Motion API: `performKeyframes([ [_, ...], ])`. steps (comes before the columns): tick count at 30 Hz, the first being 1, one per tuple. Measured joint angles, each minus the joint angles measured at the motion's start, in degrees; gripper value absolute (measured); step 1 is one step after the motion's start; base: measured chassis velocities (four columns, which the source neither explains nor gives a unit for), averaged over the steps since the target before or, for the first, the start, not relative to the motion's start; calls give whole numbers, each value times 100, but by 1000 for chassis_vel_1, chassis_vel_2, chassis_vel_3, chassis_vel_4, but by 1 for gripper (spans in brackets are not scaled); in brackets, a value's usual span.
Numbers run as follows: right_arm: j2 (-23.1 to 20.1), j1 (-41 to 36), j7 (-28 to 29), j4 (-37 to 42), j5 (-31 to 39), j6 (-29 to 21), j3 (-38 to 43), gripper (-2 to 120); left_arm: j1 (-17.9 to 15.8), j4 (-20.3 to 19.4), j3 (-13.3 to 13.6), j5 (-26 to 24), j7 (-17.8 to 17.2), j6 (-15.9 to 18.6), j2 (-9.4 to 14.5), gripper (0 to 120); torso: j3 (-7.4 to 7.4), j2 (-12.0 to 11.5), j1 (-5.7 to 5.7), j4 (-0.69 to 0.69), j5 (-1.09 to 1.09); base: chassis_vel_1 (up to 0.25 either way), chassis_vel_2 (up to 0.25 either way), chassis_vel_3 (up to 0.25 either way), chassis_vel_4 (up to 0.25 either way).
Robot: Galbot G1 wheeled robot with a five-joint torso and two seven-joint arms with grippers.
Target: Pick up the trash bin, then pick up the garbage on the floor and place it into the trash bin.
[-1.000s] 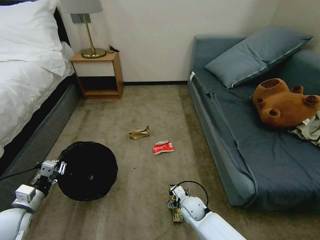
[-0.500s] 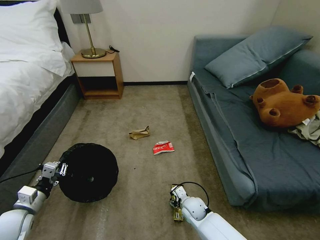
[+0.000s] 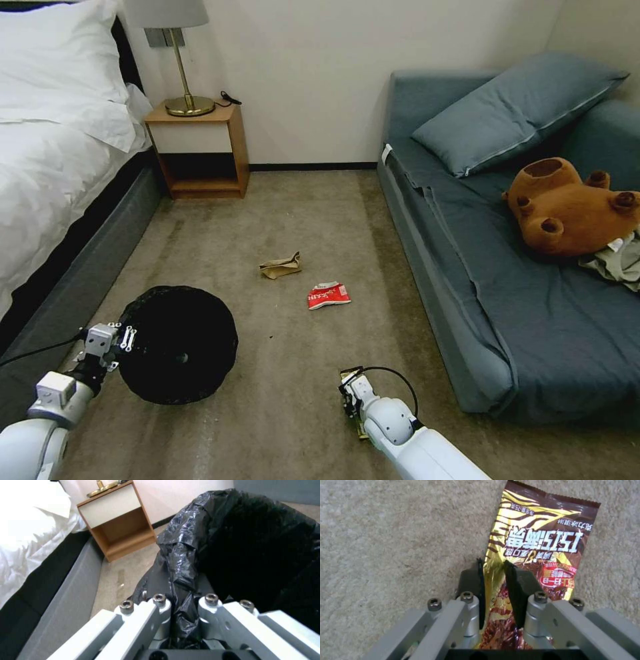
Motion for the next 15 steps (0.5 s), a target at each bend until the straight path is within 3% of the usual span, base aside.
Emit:
performKeyframes([
  [15,-41,26,-7,-27,19,14,10,0,-2,-1,7,27,18,7,-23,4,0,0,0,-1,-1,0,0,0,0],
])
